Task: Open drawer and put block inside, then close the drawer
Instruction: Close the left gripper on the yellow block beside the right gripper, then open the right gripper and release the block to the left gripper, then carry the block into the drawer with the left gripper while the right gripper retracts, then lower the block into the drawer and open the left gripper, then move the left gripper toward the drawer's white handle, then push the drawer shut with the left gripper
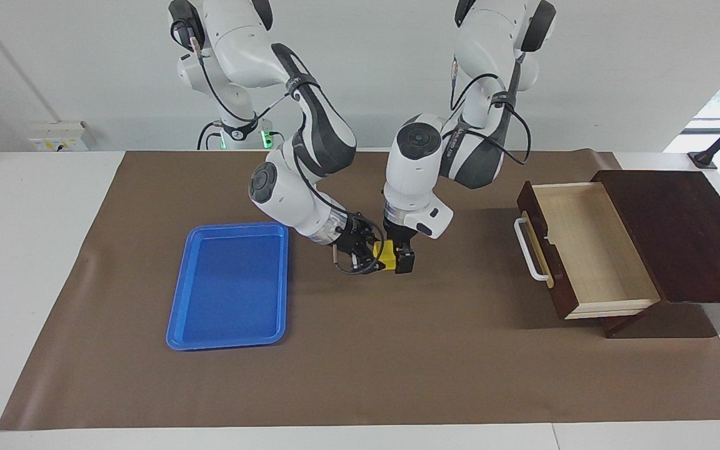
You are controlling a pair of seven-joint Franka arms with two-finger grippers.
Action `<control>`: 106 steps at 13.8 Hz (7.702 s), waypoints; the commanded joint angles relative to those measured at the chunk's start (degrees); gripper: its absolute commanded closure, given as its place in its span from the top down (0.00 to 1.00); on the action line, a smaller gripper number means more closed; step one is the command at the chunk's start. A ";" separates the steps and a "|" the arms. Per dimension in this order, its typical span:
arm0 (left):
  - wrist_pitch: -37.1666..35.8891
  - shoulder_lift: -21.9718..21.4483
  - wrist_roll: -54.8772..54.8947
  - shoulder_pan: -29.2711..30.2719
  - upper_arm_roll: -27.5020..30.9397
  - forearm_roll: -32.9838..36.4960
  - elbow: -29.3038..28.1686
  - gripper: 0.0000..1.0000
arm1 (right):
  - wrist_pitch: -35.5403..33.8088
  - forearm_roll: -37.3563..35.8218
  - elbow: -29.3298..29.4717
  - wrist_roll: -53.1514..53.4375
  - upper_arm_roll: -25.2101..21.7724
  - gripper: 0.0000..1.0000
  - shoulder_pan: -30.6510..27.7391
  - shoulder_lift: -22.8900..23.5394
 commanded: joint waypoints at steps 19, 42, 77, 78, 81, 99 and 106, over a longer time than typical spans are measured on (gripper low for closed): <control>1.13 0.03 -1.66 -0.58 0.80 1.24 -0.92 0.00 | -0.74 0.58 0.38 -1.70 0.08 1.00 -0.23 0.21; -6.56 -21.76 42.63 33.33 4.84 -0.87 -16.87 0.00 | -37.20 -41.43 -2.34 -79.37 -1.58 1.00 -17.45 -27.21; -24.10 -28.36 100.25 31.50 3.61 -1.57 -11.37 1.00 | -38.88 -43.80 -2.34 -86.25 -1.50 1.00 -22.91 -27.83; -24.62 -28.36 103.86 31.50 3.61 -2.35 -11.29 1.00 | -38.88 -43.80 -2.34 -86.25 -1.41 1.00 -22.91 -27.83; -26.38 -28.71 116.42 31.15 2.82 -2.36 -11.11 1.00 | -38.88 -43.80 -2.34 -86.25 -1.50 1.00 -22.91 -27.83; -23.58 -24.58 128.16 31.15 1.33 -3.68 -7.32 1.00 | -38.88 -43.80 -2.34 -86.25 -1.50 1.00 -22.91 -27.83; -16.30 -20.47 85.83 27.64 -2.97 -3.68 -9.26 1.00 | -38.88 -43.80 -2.34 -86.25 -1.50 1.00 -22.91 -27.83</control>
